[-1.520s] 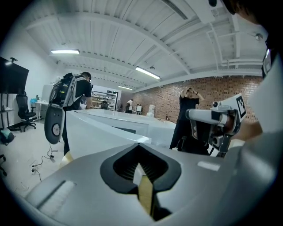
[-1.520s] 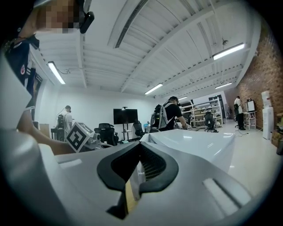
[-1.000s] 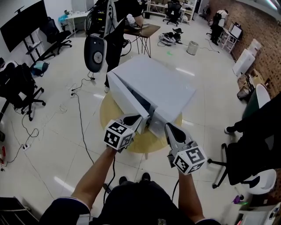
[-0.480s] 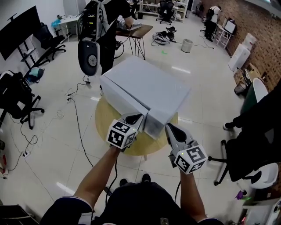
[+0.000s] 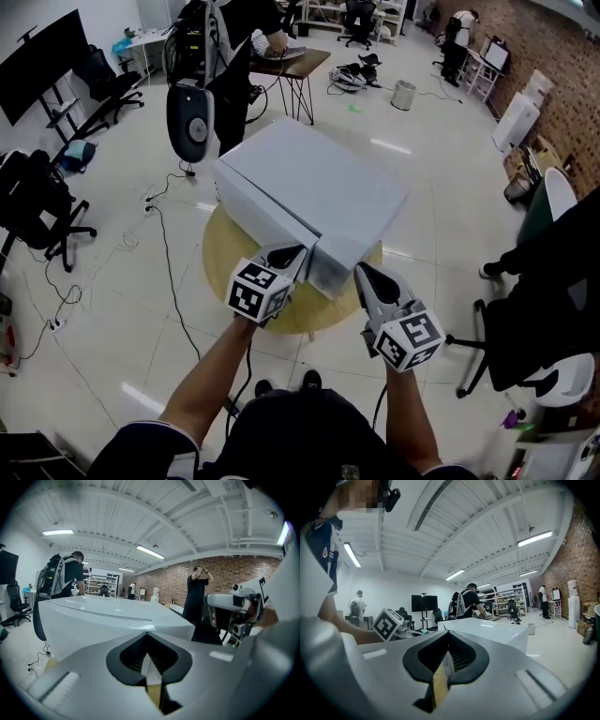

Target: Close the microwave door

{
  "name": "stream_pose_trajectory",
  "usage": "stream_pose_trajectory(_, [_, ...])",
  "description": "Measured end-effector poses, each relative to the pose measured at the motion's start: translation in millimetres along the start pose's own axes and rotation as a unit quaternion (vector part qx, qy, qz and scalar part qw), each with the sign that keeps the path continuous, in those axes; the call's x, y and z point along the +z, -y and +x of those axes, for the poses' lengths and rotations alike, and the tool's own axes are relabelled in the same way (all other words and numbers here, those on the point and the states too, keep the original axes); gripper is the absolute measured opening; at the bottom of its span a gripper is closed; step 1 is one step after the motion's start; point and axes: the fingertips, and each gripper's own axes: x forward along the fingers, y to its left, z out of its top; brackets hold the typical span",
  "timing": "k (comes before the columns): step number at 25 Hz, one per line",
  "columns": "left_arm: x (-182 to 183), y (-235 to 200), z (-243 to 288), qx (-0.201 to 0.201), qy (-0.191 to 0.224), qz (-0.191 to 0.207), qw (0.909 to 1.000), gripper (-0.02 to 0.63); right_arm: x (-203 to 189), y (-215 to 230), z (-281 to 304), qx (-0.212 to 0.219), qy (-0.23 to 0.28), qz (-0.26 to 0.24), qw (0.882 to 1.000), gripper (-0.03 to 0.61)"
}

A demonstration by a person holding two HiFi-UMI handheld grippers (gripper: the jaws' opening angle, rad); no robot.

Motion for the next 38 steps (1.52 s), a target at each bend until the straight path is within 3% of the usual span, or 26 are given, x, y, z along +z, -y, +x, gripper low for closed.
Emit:
stream_pose_trajectory(12, [8.3,3.5,15.7,0.013,-0.009,0.010,0.9998,0.012,7.6,17.5,-3.5,-0.001,0.013,0.006,1.000,0.002])
stream_pose_trajectory(24, [33.1,13.4,-23.7,0.023,0.036,0.007,0.9991,0.012,9.7,-0.8,16.2,0.031,0.014,0.006,0.999,0.002])
stream_pose_trajectory(38, [63.9,7.7,-84.4,0.034,0.093,0.006,0.9951,0.012,25.0,-51.0,56.1,0.086,0.021,-0.022,0.996,0.002])
